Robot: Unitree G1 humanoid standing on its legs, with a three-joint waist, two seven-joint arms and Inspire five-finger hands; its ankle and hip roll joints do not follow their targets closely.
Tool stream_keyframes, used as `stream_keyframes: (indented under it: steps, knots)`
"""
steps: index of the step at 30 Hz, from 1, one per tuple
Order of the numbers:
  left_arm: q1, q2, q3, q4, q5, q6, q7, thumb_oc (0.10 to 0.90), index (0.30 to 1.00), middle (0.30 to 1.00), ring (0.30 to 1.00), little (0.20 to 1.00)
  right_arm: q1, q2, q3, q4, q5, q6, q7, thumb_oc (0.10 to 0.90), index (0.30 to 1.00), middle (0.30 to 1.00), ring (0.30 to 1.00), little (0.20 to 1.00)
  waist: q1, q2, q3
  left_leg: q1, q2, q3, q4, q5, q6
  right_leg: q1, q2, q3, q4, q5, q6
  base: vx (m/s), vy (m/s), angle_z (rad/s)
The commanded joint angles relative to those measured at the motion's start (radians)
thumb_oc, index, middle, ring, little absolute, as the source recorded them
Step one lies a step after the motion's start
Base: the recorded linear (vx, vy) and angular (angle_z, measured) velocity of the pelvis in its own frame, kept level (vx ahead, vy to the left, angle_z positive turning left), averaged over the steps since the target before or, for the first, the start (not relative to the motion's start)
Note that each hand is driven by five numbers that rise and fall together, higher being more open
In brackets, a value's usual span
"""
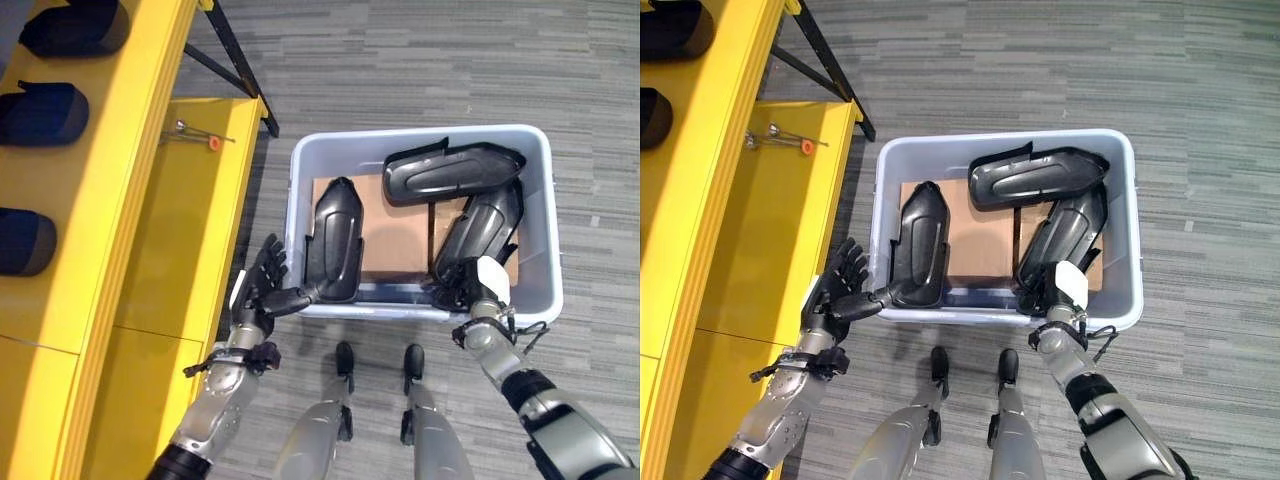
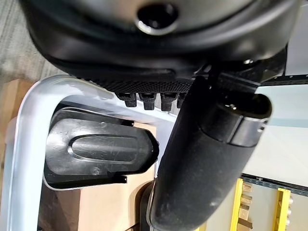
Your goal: Move parts from the plastic box to the shelf.
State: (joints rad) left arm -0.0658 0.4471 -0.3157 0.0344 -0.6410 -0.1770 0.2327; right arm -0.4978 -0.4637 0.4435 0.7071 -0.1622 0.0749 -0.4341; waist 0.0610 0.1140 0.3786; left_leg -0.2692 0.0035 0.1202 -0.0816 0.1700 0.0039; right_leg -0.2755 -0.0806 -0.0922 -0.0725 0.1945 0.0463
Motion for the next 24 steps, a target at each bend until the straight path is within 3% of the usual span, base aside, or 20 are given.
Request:
stream_keyframes:
  steps: [1, 14, 24]
  knots:
    - [-0.056, 0.020, 0.040, -0.059, 0.057, -0.087, 0.014, 0.900, 1.000, 1.000, 1.000, 1.000, 0.005, 0.045, -0.009, -0.116, -0.041, -0.060, 0.009, 0.400, 0.300, 0.300, 0.300, 0.300, 0.014, -0.056, 0.007, 0.101, 0.011, 0.001, 0.004, -0.106, -0.005, 0.023, -0.090, 0.020, 0.102, -0.077, 0.083, 0.03, -0.030, -0.01]
    - [0.018, 0.031, 0.124, -0.048, 0.087, -0.050, -0.028, 0.900, 1.000, 1.000, 1.000, 1.000, 0.185, -0.066, -0.225, -0.488, -0.075, -0.111, 0.035, 0.400, 0.300, 0.300, 0.300, 0.300, -0.021, -0.125, -0.104, 0.205, 0.037, 0.010, -0.006, -0.131, -0.008, 0.116, -0.074, 0.026, 0.086, -0.096, 0.087, 0.05, -0.025, -0.04]
    - [0.094, 0.021, 0.189, -0.022, 0.124, -0.028, -0.060, 0.900, 1.000, 1.000, 1.000, 1.000, 0.326, -0.089, -0.353, -0.684, -0.067, -0.160, 0.080, 0.400, 0.300, 0.300, 0.300, 0.300, -0.043, -0.143, -0.205, 0.254, 0.056, 0.019, -0.006, -0.142, -0.019, 0.178, -0.062, 0.036, 0.053, -0.100, 0.090, 0.05, -0.035, -0.06]
